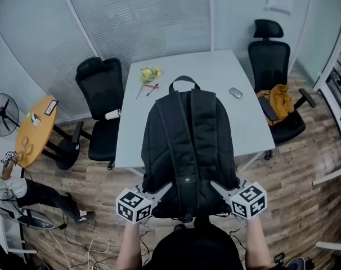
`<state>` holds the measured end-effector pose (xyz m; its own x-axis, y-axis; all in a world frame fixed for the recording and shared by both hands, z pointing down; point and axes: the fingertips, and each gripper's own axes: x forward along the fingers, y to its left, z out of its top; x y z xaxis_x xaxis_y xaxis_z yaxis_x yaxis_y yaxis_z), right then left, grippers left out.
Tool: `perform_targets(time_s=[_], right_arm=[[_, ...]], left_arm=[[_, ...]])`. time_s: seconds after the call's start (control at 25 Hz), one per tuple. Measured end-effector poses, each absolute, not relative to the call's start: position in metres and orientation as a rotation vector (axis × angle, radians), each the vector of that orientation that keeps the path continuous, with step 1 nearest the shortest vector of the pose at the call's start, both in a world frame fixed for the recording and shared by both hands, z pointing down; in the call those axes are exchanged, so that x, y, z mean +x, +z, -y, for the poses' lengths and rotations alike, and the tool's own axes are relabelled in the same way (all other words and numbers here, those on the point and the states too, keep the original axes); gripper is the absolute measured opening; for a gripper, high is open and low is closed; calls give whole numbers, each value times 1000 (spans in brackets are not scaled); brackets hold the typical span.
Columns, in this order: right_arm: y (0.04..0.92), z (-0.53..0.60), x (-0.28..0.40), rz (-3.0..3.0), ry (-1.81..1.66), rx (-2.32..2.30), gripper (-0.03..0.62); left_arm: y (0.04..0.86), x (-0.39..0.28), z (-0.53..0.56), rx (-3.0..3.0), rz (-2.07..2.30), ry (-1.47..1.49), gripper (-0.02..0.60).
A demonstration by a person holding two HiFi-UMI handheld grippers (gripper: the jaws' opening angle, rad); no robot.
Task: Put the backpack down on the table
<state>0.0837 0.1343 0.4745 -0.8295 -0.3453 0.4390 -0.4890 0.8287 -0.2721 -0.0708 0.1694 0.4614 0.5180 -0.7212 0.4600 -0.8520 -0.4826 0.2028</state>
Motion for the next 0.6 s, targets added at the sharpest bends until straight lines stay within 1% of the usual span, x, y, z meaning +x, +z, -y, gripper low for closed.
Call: perform_targets(time_s=[0.6], right_arm=[[490,-74,123,2613,574,586,170]], left_arm=[[476,-30,-114,2299,1302,455,169]])
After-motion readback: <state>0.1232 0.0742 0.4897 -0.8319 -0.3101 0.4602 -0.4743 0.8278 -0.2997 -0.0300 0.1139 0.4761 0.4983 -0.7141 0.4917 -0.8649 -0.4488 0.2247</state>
